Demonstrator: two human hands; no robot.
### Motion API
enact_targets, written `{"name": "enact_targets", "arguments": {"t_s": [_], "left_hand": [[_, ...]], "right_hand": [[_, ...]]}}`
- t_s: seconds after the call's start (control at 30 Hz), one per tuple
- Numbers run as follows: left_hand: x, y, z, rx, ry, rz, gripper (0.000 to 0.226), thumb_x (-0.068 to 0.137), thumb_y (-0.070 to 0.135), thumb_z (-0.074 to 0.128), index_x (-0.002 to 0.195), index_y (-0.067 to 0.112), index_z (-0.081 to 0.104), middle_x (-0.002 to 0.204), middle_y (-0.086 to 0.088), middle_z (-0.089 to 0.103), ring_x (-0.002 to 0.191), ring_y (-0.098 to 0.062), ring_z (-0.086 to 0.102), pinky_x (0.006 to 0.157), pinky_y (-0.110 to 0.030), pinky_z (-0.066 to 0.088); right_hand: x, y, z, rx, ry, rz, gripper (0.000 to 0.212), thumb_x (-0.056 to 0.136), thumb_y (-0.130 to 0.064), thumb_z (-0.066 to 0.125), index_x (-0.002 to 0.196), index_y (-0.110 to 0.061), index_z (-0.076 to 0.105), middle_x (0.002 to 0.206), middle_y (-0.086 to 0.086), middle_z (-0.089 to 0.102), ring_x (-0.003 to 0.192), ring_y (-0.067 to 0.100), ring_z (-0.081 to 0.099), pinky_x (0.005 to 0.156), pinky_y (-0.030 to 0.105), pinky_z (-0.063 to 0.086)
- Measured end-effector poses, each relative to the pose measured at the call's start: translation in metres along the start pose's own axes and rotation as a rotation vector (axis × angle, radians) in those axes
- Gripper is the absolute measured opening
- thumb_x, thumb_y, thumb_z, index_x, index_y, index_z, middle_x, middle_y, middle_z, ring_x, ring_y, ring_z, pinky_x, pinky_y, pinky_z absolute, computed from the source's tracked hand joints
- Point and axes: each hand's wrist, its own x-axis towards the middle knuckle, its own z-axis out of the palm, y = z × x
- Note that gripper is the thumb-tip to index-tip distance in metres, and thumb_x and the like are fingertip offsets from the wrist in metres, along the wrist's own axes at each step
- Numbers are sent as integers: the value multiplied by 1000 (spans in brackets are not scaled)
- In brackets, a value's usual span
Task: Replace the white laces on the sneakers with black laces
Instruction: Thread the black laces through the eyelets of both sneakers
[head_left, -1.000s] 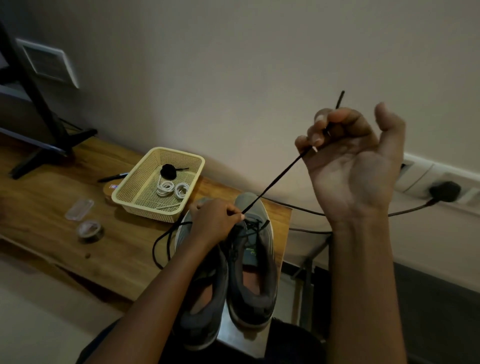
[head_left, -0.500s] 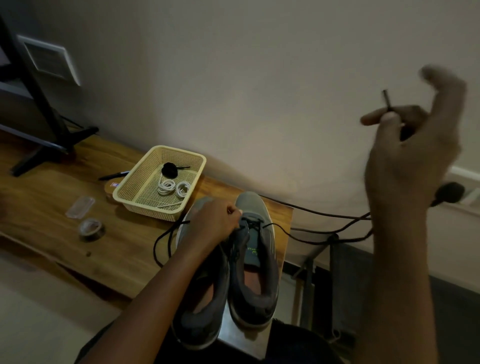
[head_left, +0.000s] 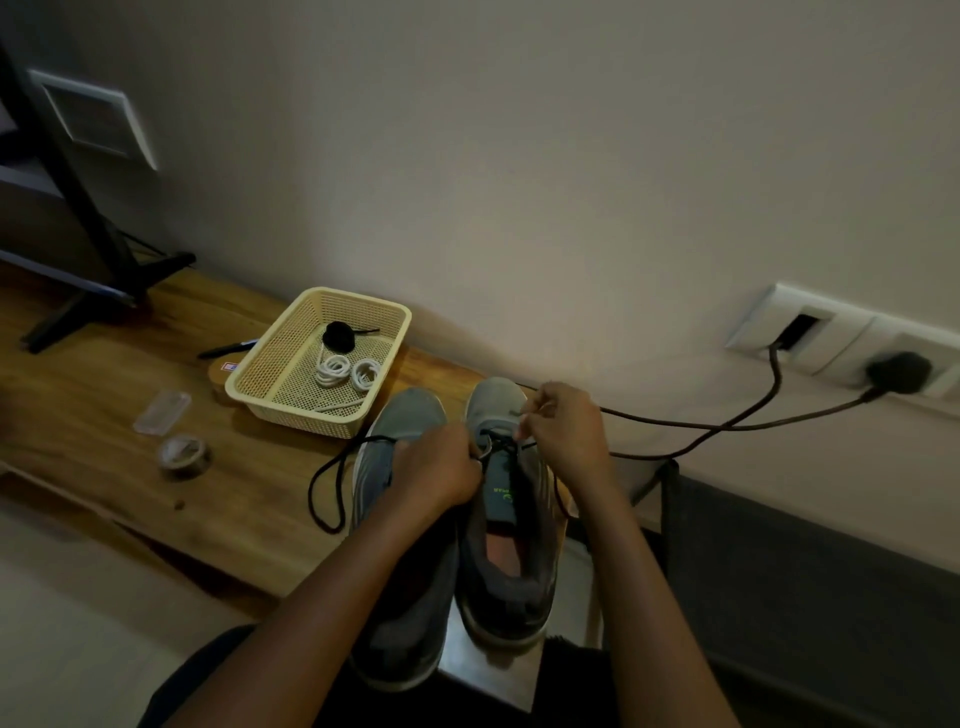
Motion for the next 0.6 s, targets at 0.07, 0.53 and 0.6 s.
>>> {"name": "enact_targets", "arguments": {"t_s": [0.07, 0.53, 0.6], "left_hand": [[4, -2, -2, -35, -54, -21, 22, 93, 20, 52, 108, 15, 67, 107, -4, 67, 105, -24, 58, 101, -38, 35], [9, -10, -1, -222, -112, -64, 21, 89, 8, 52, 104, 8, 68, 104, -10, 67, 99, -25, 60, 95, -44, 46], [9, -9, -1, -230, -112, -54, 22, 89, 7, 52, 104, 7, 68, 104, -11, 68, 99, -25, 60, 95, -44, 47]], "right_hand": [[3, 8, 7, -116, -101, -19, 17, 83, -4, 59, 69, -12, 62, 84, 13, 68, 85, 26, 63, 75, 38, 52], [-6, 6, 23, -434, -208, -39, 34, 85, -15, 53, 53, -21, 44, 82, 6, 51, 96, 37, 54, 84, 36, 39], [-8, 6, 24, -422, -189, -32, 35, 85, -14, 52, 52, -19, 43, 83, 7, 52, 97, 37, 54, 88, 37, 37]]}}
